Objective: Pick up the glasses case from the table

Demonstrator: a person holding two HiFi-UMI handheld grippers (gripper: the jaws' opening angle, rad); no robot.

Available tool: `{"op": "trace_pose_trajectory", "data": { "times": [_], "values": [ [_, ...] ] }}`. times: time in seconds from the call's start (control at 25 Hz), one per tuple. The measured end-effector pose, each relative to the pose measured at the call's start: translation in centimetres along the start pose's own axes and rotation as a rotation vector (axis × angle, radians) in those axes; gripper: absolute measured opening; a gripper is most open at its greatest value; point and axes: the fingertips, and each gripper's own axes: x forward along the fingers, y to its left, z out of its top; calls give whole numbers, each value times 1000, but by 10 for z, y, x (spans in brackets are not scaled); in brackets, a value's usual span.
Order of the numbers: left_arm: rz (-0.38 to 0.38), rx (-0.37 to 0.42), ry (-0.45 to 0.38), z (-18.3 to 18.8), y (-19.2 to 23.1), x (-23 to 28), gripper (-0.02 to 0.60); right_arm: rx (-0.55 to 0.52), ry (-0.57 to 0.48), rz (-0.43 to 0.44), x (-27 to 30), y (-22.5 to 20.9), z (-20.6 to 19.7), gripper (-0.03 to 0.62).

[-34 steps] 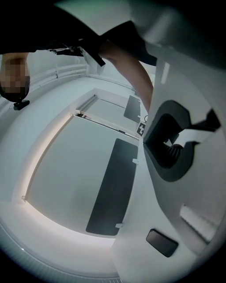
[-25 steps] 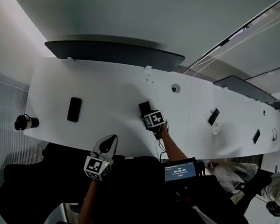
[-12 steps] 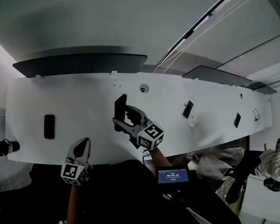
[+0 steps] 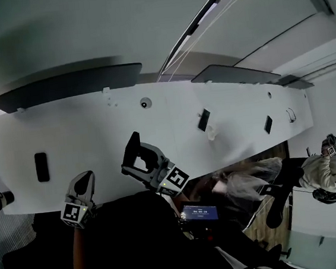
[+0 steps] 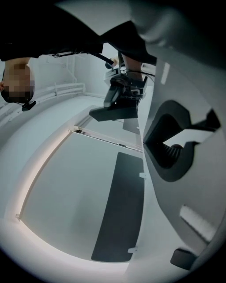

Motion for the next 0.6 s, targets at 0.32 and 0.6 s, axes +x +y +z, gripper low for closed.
{"op": "trace_pose_trajectory", "data": {
  "times": [0.32,0.6],
  "values": [
    [-52,-14,19,-3,-11,6,6,39,-40,-22,-1,-7,3,324],
    [-36,-20,20,-4,-11,3,6,47,-75,-1,8,-6,10,324]
  ]
}}
